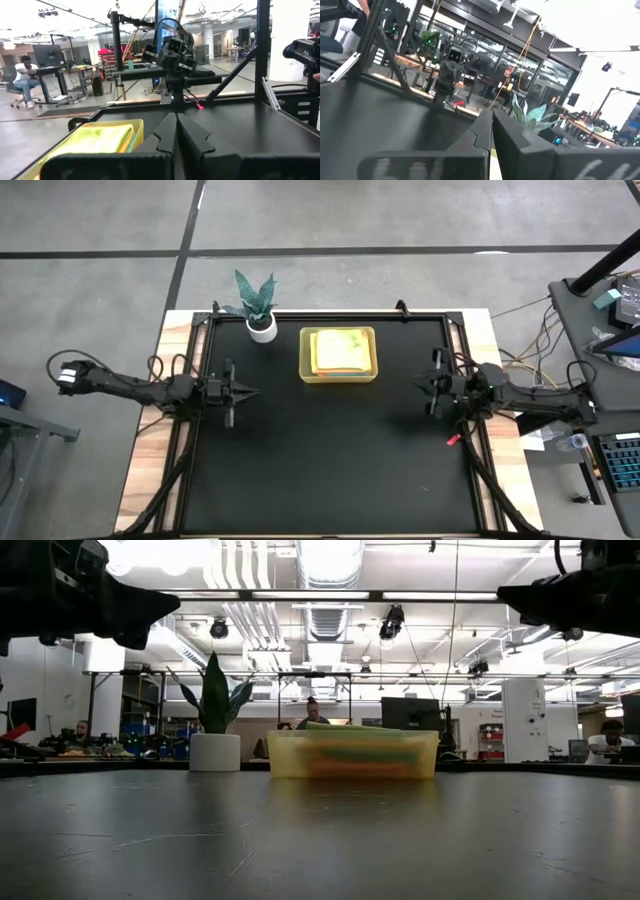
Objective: Fold microfiber towels
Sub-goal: Return to Home Position
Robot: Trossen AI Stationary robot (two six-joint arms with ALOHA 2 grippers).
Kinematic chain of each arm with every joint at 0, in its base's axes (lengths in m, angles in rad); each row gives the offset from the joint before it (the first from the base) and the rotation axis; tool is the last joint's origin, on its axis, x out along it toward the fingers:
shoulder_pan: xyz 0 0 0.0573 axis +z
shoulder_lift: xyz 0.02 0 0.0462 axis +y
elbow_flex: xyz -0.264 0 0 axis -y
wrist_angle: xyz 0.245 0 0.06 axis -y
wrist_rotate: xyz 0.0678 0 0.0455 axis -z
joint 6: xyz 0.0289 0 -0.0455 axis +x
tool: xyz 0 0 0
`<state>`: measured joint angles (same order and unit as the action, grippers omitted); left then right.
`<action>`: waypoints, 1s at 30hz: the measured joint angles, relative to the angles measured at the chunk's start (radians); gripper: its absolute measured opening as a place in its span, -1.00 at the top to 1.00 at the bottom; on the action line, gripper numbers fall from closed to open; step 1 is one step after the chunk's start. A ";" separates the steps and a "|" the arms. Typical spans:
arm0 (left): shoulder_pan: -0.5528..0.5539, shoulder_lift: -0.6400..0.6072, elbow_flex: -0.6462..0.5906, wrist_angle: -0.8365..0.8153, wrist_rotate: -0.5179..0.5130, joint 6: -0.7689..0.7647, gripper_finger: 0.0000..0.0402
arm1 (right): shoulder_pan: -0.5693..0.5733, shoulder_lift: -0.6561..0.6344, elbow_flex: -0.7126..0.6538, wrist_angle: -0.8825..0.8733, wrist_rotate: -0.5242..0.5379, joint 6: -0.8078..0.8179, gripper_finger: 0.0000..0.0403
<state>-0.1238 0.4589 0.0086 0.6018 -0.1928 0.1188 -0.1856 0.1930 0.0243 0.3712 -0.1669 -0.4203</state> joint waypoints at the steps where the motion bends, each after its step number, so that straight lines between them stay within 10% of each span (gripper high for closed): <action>1: 0.000 -0.005 0.000 -0.003 0.000 0.000 1.00 | 0.000 -0.011 0.000 -0.016 0.000 -0.001 0.96; 30: 0.000 0.043 -0.002 -0.007 -0.031 -0.007 1.00 | 0.004 -0.151 -0.011 -0.325 -0.084 0.126 0.96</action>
<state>-0.1238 0.5017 0.0063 0.5945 -0.2241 0.1120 -0.1814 0.0422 0.0128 0.0463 -0.2514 -0.2940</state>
